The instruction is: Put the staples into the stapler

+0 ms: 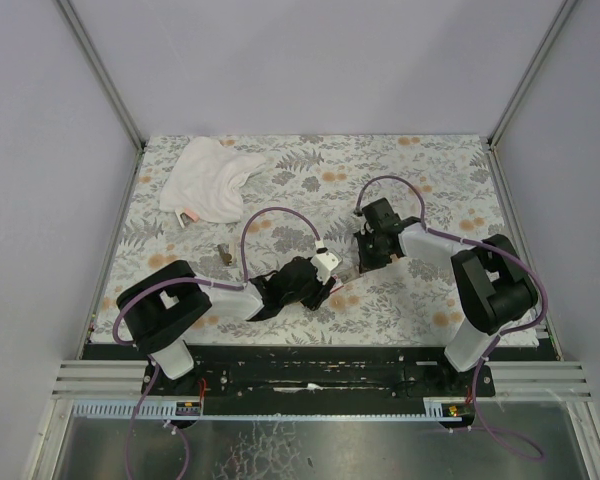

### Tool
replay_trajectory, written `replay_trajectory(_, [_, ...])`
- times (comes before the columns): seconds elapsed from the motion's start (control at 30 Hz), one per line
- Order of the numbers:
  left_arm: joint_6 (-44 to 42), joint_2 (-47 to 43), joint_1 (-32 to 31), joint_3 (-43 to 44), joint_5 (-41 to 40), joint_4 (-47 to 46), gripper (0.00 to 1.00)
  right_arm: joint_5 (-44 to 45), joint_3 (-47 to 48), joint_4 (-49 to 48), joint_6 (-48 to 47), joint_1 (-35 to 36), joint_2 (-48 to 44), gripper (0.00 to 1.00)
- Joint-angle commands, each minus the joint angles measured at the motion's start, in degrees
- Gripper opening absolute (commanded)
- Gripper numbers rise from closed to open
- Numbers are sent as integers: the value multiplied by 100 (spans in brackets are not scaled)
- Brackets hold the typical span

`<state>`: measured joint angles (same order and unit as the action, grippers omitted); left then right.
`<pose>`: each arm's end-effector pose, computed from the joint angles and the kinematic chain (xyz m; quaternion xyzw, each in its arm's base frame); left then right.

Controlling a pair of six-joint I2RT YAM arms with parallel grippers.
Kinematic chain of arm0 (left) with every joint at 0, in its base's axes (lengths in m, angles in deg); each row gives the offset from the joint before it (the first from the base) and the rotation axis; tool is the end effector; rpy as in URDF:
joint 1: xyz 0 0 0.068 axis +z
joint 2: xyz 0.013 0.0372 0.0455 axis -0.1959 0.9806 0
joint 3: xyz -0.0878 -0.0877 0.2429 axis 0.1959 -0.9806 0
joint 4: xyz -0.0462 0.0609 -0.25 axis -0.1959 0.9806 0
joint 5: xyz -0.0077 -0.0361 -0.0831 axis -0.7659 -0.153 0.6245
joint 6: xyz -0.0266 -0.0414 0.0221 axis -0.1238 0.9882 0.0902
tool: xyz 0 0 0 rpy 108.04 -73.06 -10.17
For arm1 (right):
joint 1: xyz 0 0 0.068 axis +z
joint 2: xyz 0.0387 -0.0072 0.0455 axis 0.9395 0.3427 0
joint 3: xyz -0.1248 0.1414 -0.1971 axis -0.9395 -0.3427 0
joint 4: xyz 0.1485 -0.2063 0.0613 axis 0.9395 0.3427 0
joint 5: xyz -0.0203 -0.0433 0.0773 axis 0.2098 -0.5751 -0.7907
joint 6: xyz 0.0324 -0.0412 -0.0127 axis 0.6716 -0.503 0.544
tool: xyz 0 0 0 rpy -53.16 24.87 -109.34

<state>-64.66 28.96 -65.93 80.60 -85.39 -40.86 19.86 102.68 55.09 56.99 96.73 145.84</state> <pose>0.1811 -0.2530 0.1300 0.3834 0.8048 -0.2032 0.4049 0.2915 0.1522 0.1574 -0.1018 0.9598 0.1522 0.2129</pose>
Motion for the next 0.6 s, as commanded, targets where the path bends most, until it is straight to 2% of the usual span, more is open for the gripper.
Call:
replay_trajectory(0.0, [-113, 94, -27, -8, -200, 55, 42, 299, 40, 111, -85, -103, -200, 0])
replay_trajectory(0.33, [-20, -67, -21, -77, -405, -7, 45, 506, -7, 207, -6, -383, -432, 0])
replay_trajectory(0.4, [28, -125, -23, -82, -455, 0, 49, 472, -8, 233, -8, -443, -477, 2])
replay_trajectory(0.43, [82, -173, -22, -79, -493, 14, 54, 447, -1, 259, -17, -474, -511, 10])
replay_trajectory(0.47, [147, -247, -26, -71, -544, 37, 62, 431, 2, 283, -40, -485, -573, 21])
replay_trajectory(0.5, [220, -397, -22, -51, -613, 99, 70, 425, 5, 322, -46, -495, -641, 36])
replay_trajectory(0.57, [399, -718, -23, 26, -793, 268, 81, 443, 6, 382, -68, -530, -828, 56])
